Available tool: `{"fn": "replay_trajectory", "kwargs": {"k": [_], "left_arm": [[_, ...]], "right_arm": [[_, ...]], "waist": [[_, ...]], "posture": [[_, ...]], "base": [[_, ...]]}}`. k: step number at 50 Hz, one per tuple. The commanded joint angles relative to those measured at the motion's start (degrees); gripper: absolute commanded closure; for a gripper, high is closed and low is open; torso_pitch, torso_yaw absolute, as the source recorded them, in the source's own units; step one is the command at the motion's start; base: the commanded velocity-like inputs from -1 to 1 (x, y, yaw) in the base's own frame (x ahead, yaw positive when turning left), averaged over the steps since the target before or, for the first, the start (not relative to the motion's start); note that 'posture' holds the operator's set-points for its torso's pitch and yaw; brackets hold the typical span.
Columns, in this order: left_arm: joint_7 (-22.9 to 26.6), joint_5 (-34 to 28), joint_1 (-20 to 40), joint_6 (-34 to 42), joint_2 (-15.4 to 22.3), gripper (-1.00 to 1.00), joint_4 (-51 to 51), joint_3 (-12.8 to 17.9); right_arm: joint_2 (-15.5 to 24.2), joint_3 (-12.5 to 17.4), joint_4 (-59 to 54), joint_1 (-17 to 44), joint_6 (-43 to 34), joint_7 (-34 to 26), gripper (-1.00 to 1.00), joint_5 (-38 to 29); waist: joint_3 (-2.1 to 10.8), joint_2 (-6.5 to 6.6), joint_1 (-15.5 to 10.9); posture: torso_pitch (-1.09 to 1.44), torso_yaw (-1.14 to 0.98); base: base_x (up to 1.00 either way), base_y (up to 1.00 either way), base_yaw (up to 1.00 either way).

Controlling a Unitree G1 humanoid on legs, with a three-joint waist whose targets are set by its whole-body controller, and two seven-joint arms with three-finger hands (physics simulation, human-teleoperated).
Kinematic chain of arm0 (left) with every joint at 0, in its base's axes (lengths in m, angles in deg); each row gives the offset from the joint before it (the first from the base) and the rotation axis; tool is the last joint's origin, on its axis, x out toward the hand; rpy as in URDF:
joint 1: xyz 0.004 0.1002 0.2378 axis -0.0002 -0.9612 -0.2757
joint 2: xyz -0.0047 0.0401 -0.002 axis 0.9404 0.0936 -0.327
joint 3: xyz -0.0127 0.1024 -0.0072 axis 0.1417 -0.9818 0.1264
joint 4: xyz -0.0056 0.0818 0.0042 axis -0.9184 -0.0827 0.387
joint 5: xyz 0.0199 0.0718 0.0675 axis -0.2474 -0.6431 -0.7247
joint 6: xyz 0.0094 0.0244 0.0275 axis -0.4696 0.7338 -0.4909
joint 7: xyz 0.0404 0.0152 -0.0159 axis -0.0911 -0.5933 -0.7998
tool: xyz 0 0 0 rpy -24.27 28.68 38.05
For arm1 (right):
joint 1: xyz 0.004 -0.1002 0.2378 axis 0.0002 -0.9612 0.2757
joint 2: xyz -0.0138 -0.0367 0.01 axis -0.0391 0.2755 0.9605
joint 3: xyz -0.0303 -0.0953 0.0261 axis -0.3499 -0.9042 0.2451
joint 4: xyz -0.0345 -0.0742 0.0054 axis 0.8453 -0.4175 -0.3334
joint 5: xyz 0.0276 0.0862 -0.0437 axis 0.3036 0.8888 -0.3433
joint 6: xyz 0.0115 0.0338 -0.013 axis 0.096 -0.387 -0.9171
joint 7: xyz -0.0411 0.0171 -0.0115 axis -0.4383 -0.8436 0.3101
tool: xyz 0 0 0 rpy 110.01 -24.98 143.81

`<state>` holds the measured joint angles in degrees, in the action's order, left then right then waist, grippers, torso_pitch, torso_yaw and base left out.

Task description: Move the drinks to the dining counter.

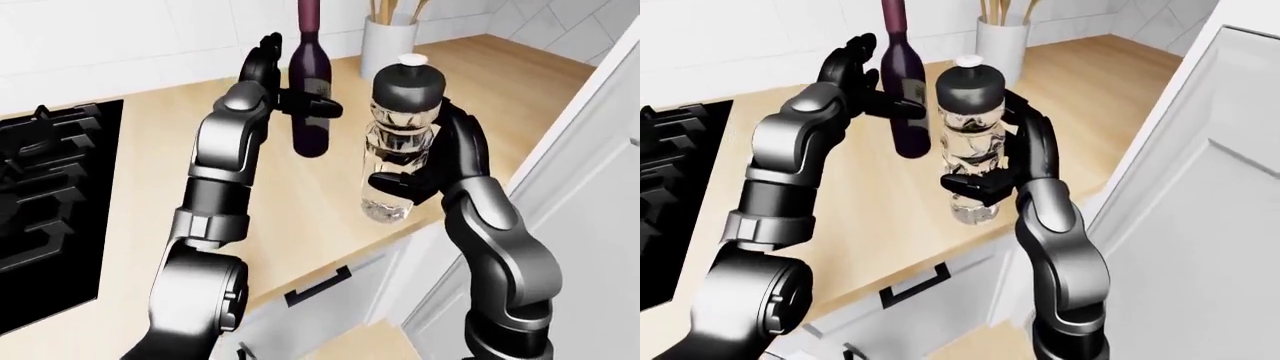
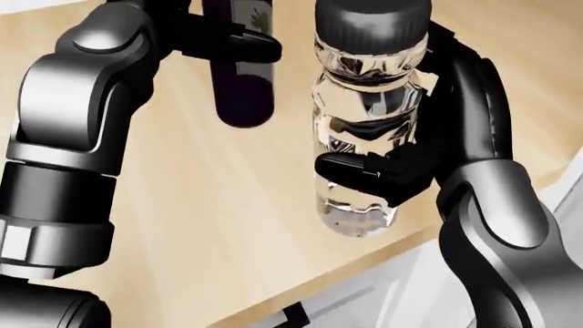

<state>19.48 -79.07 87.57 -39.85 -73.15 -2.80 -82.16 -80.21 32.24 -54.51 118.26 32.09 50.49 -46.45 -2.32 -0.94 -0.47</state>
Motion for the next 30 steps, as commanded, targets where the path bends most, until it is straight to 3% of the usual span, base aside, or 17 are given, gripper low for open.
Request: {"fn": "replay_trajectory", "kwargs": {"k": [1,6,11,13,14,19,24,30], "left_arm": [[-0.7,0.7,2.6,-3.3,0.5,-1.00,-1.1,0.3],[-1.0,1.5,2.9,-4.8,0.5,-1.00,0.7,0.1],[-1.0,2.0,3.2,-5.3,0.5,-0.35,1.5,0.0],[-0.9,2.0,3.5,-5.9,0.4,-0.29,2.4,-0.2],[-0.9,2.0,3.7,-6.1,0.4,-0.15,2.8,-0.2],[-0.8,2.0,4.2,-5.9,0.3,0.19,2.8,-0.3],[-0.9,2.0,4.4,-5.9,0.3,0.42,2.9,-0.3],[-1.3,1.7,3.5,-6.2,0.2,0.90,2.4,-0.3]], "right_arm": [[0.2,0.4,1.9,1.7,2.8,0.0,1.00,0.2],[0.2,0.3,1.6,1.5,3.1,0.1,1.00,0.1],[0.0,0.0,1.6,1.4,3.3,0.1,1.00,-0.1],[0.0,0.1,1.5,1.4,3.4,0.0,1.00,-0.1],[-0.1,0.1,1.5,1.4,3.4,0.0,1.00,-0.1],[-0.1,0.0,1.3,1.2,3.6,0.0,1.00,-0.2],[-0.1,0.1,1.3,1.1,3.7,-0.1,1.00,-0.1],[-0.1,0.2,1.3,0.6,4.0,-0.2,1.00,-0.1]], "waist": [[1.76,-0.07,0.0],[1.89,-0.08,0.0],[1.99,-0.08,0.0],[2.04,-0.07,0.0],[2.09,-0.06,0.0],[2.23,-0.03,0.0],[2.40,-0.01,0.0],[2.56,0.08,0.0]], "posture": [[0.00,0.00],[0.00,0.00],[0.00,0.00],[0.00,0.00],[0.00,0.00],[0.00,0.00],[0.00,0.00],[0.00,0.00]], "base": [[0.00,0.00,0.00],[0.00,0.00,0.00],[0.00,0.00,0.00],[0.00,0.00,0.00],[0.00,0.00,0.00],[0.00,0.00,0.00],[0.00,0.00,0.00],[0.00,0.00,0.00]]}}
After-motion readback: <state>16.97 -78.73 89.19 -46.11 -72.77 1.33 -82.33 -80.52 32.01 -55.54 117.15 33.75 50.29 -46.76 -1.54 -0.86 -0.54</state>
